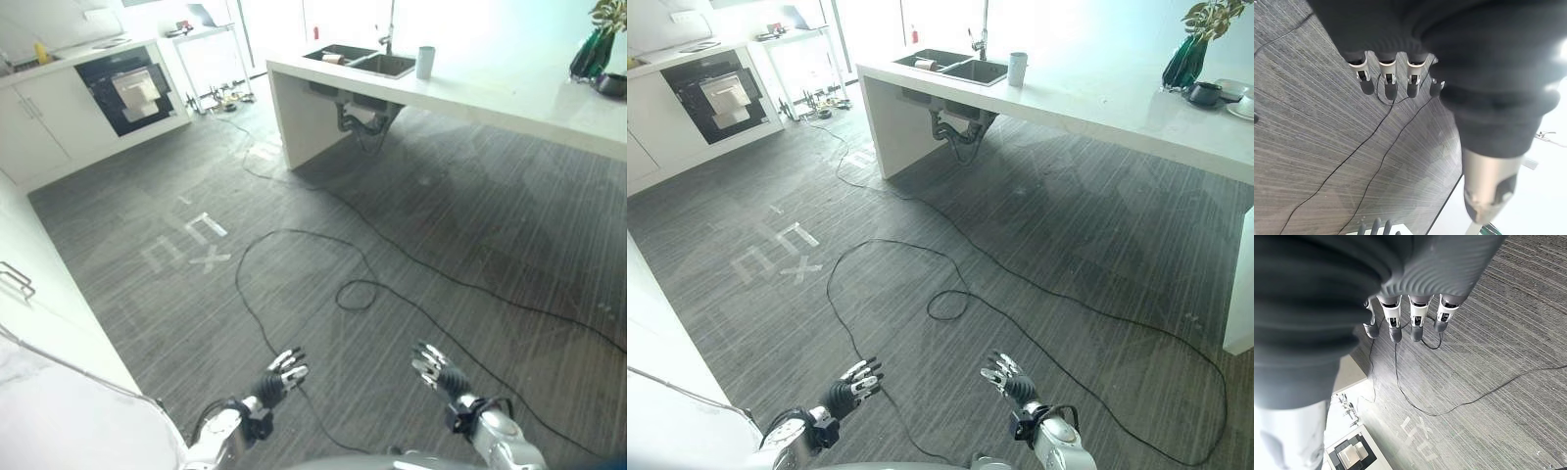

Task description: Place the dishes in the dishwasher.

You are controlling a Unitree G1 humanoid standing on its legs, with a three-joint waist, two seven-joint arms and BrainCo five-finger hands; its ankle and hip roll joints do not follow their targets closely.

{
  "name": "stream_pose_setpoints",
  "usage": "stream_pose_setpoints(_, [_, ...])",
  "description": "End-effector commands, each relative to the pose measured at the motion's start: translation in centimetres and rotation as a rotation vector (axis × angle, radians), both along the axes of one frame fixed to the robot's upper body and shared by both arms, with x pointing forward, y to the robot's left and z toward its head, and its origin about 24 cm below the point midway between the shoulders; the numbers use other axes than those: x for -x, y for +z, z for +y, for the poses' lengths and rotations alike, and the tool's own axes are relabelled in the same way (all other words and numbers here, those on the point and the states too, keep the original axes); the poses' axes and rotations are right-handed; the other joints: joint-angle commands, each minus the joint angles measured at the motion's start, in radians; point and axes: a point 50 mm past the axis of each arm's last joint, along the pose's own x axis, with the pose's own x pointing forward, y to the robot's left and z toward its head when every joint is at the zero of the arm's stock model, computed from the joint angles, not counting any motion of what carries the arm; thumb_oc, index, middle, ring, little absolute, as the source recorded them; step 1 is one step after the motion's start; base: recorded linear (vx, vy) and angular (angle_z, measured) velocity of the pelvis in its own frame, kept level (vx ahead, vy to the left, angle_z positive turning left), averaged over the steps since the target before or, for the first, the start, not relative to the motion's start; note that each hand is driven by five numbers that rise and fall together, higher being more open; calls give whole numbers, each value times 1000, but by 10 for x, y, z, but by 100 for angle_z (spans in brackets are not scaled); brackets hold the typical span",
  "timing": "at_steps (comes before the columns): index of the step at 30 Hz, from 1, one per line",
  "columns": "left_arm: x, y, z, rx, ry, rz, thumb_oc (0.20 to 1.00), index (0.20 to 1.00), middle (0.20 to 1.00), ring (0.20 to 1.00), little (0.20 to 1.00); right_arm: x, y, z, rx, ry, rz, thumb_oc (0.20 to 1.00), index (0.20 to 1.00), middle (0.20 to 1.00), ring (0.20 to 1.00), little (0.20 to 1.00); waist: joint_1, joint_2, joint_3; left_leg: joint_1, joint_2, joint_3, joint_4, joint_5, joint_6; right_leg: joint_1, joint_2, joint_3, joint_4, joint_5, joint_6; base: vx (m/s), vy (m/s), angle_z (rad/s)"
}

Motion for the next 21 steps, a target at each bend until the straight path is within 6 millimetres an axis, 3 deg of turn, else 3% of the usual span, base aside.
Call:
stream_pose_setpoints(1, [-20,8,0,-3,-24,-55,1000,1000,1000,1000,1000,-26,12,8,-7,46,-72,1000,1000,1000,1000,1000,9,-12,39,19,42,66,6,-53,-54,70,-71,6,26,-110,111,0,0,0])
stream_pose_setpoints(7, [-15,4,3,21,36,-35,1000,1000,1000,1000,1000,-22,9,7,7,48,-53,1000,1000,1000,1000,1000,8,-12,44,19,45,64,8,-50,-54,68,-64,13,29,-113,106,1,-8,0])
stream_pose_setpoints(12, [-34,18,12,-130,175,-150,1000,1000,1000,1000,1000,-30,16,5,25,-10,-97,1000,1000,1000,1000,1000,16,-15,55,9,54,51,12,-42,-58,58,-51,20,37,-120,94,-25,-100,1])
stream_pose_setpoints(17, [-34,21,15,-140,224,-174,1000,1000,1000,1000,1000,-26,16,-4,18,-48,-86,1000,1000,1000,1000,1000,13,-17,48,-5,74,50,37,-23,-74,52,-27,20,35,-118,68,8,-161,1])
stream_pose_setpoints(19, [-37,24,14,-72,256,-187,1000,1000,1000,1000,1000,-29,17,-6,9,-52,-76,1000,1000,1000,1000,1000,14,-22,58,-33,88,32,113,-51,-90,53,-21,33,42,-134,60,4,-175,2])
stream_pose_setpoints(20, [-40,26,12,-49,243,-197,1000,1000,1000,1000,1000,-32,19,-6,31,-32,-91,1000,1000,1000,1000,1000,17,-32,63,-70,93,28,198,-79,-87,42,-24,39,51,-134,52,-92,-270,-1])
stream_pose_setpoints(21, [-45,31,9,-29,238,-228,1000,1000,1000,1000,1000,-39,25,-7,80,5,-132,1000,1000,1000,1000,1000,26,-50,80,-150,99,26,373,-130,-70,21,-30,43,78,-141,33,-85,-306,0])
